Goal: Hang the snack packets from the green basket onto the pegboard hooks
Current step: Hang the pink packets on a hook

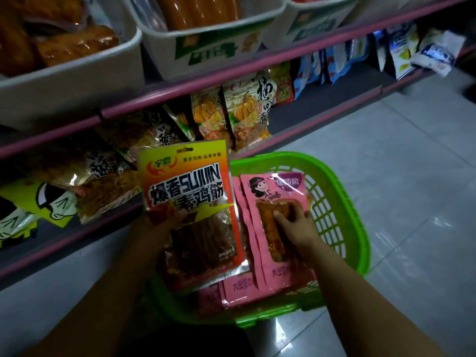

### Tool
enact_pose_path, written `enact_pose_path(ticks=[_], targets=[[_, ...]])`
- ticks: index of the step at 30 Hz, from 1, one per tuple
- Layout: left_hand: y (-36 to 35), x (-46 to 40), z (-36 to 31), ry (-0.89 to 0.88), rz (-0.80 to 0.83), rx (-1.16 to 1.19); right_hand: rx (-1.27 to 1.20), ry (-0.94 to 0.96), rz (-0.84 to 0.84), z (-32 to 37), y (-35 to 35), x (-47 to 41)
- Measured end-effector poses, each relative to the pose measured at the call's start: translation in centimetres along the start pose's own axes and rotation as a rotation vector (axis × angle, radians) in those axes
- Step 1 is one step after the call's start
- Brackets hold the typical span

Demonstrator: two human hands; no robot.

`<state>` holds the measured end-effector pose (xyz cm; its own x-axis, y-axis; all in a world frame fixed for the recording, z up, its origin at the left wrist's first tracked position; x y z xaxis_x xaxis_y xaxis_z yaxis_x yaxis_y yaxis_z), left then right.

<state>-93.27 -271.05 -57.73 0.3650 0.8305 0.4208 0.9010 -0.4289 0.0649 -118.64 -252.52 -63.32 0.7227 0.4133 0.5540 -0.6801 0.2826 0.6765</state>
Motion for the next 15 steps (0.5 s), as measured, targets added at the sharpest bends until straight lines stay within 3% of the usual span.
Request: enact_pose_path(ticks=[5,9,12,15], targets=[[0.2,0.2,0.2,0.018,0.035,0.052,0.046,0.157,-0.081,2.7,-1.9,1.0],[0.7,0.4,0.4,-0.015,0.025,0.034,-0.208,0.096,-0.127,3.2,-1.1,0.7],[0.6,0.5,0.4,0.010,-0.005,0.049,-0.258,0.069,-0.143,3.1,-0.6,0.3],[1.2,1.1,0.4,0.021,-0.062,0.079,-0.515,0.023,-0.027,3.1,-1.1,1.0]])
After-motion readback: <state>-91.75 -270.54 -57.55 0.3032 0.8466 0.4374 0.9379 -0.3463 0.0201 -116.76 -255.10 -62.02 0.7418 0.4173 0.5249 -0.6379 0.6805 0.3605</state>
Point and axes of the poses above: each hand's wrist, its own x-axis away from the middle knuckle, its own y-axis out of the back of the hand, z = x × y, the point moved 5 cm from there along -x, towards the middle knuckle, and after that the axes turned 2 degrees about x, right-handed, at the moved point
